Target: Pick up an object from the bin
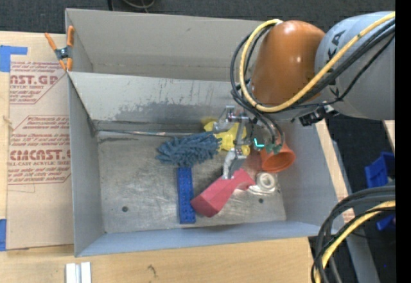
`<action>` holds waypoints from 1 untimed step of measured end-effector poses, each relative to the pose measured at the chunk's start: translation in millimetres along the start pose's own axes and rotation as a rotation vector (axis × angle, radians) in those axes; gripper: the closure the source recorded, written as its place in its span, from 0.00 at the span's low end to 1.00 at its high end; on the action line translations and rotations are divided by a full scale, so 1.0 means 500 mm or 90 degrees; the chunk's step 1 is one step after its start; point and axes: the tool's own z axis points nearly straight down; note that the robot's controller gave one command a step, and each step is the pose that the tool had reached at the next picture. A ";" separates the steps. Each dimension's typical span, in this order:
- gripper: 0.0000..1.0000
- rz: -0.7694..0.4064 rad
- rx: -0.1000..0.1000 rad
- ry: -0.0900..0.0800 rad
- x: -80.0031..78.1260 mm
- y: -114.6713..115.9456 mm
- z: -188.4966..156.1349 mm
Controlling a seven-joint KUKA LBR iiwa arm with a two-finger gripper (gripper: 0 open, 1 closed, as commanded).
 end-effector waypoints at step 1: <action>0.00 0.000 0.000 -0.005 -0.003 0.000 -0.008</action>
Offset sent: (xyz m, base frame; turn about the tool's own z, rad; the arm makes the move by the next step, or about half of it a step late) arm -0.0650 -0.0192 -0.0848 -0.1751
